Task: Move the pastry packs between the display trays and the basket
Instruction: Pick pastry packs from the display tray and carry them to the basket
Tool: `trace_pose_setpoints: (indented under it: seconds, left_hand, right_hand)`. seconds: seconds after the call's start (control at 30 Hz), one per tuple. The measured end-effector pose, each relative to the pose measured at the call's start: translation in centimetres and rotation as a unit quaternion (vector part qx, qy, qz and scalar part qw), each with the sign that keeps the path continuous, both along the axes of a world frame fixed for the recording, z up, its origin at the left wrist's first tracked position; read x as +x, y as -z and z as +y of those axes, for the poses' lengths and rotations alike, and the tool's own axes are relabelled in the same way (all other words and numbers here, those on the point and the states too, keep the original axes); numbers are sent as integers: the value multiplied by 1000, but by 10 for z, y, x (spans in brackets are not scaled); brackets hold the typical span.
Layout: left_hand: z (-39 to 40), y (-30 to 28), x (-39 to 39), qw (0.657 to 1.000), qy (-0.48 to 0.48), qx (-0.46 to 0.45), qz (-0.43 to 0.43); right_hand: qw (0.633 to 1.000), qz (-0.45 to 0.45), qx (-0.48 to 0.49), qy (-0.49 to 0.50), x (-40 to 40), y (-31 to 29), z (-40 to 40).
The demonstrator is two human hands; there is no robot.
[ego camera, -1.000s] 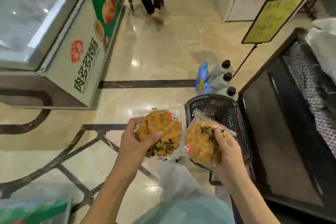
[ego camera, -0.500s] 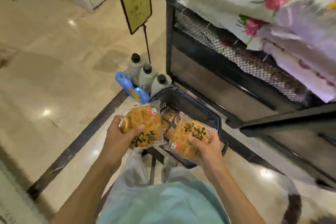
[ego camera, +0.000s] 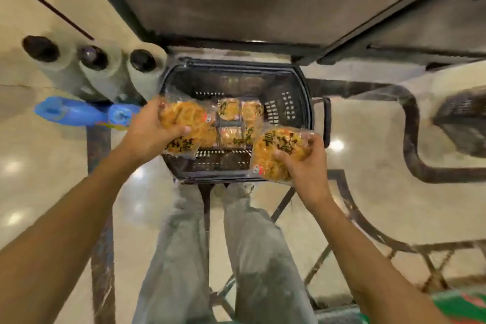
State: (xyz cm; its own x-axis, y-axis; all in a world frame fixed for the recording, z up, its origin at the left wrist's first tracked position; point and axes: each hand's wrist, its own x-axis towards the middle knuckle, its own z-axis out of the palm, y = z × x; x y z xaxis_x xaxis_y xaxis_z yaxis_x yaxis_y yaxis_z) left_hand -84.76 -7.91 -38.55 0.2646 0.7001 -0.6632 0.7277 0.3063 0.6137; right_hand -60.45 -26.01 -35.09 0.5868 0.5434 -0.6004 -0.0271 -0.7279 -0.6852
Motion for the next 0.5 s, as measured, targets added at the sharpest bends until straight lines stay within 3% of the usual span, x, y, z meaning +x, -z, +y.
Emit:
trace_pose_setpoints:
  seconds: [0.17, 0.3, 0.4, 0.5]
  left_hand:
    - [27, 174, 54, 987, 147, 2, 58]
    - [37, 315, 76, 946, 299, 33, 123]
    - [45, 390, 78, 910, 386, 41, 149]
    - [52, 444, 78, 899, 400, 35, 174]
  right_hand:
    - [999, 20, -12, -30, 5, 165, 16]
    - [995, 7, -2, -104, 12, 288, 21]
    - [991, 0, 26, -132, 15, 354, 26]
    - [981, 7, 20, -194, 17, 403, 35]
